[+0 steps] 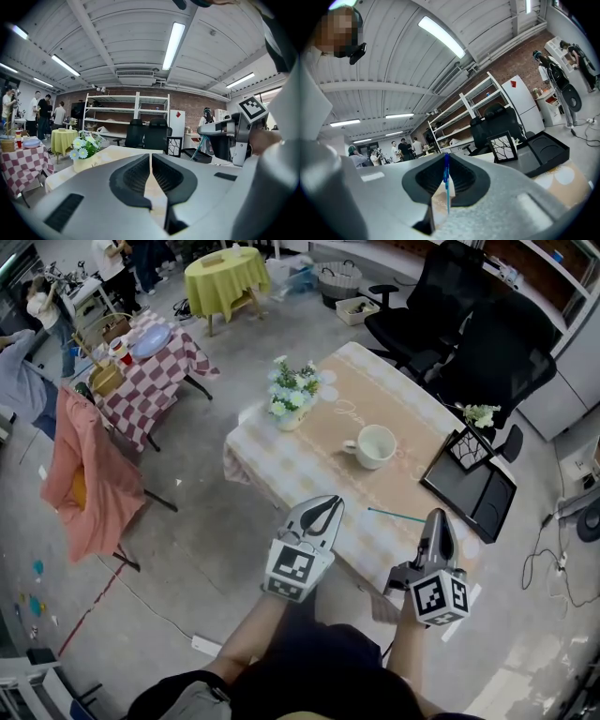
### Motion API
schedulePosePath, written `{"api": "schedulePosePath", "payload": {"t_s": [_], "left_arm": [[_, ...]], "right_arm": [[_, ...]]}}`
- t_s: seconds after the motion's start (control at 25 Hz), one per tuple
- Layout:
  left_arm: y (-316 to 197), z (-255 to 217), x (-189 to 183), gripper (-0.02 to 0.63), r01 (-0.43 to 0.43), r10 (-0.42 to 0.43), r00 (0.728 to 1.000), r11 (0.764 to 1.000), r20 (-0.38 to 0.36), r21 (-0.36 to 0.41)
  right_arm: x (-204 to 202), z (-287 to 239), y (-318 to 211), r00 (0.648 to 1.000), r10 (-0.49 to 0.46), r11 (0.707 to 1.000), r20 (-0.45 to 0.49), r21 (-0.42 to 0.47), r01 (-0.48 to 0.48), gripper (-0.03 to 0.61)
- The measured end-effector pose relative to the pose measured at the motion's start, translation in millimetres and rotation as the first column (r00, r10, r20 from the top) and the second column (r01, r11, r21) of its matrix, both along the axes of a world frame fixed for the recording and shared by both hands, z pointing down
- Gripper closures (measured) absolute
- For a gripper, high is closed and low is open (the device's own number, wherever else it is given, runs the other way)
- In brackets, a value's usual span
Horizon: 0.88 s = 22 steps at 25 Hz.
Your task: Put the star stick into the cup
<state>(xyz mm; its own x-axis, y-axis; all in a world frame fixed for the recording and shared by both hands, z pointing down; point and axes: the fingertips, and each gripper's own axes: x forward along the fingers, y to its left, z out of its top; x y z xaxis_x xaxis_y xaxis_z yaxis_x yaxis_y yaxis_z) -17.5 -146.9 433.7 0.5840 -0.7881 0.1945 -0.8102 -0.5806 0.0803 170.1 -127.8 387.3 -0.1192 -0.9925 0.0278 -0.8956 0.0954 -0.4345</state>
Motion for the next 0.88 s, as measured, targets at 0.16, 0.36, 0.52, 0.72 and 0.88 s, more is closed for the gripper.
{"api": "schedulePosePath", "payload": {"t_s": [0.16,0.36,0.52,0.72,0.88], "left_arm": [[-16.1,3.6,-1.5,0.591,-0.013,0.013,1.0,1.0,0.002,-0.007],[-36.4,6.9,-0.2,0.591,-0.036,0.036,0.999,0.999,0.002,-0.018],[-52.2,8.6,2.7,0.591,-0.058,0.058,0.998,0.998,-0.002,-0.021],[-69.3,11.8,3.0,0.591,-0.083,0.083,0.997,0.996,0.004,-0.021],[-81.1,14.4,1.8,0.591,-0.097,0.097,0.995,0.995,0.007,-0.021]], "right_arm": [[-0.3,2.6,-13.3,1.0,0.018,1.0,0.004,-0.003,-0.018,0.561],[2.2,4.8,-29.5,0.999,0.046,0.999,0.003,-0.014,-0.046,0.561],[6.3,4.8,-41.5,0.997,0.073,0.997,0.0,-0.016,-0.073,0.561],[13.5,2.8,-54.9,0.994,0.112,0.994,-0.002,-0.007,-0.112,0.561],[20.3,2.5,-61.2,0.989,0.146,0.989,-0.001,0.001,-0.146,0.561]]}}
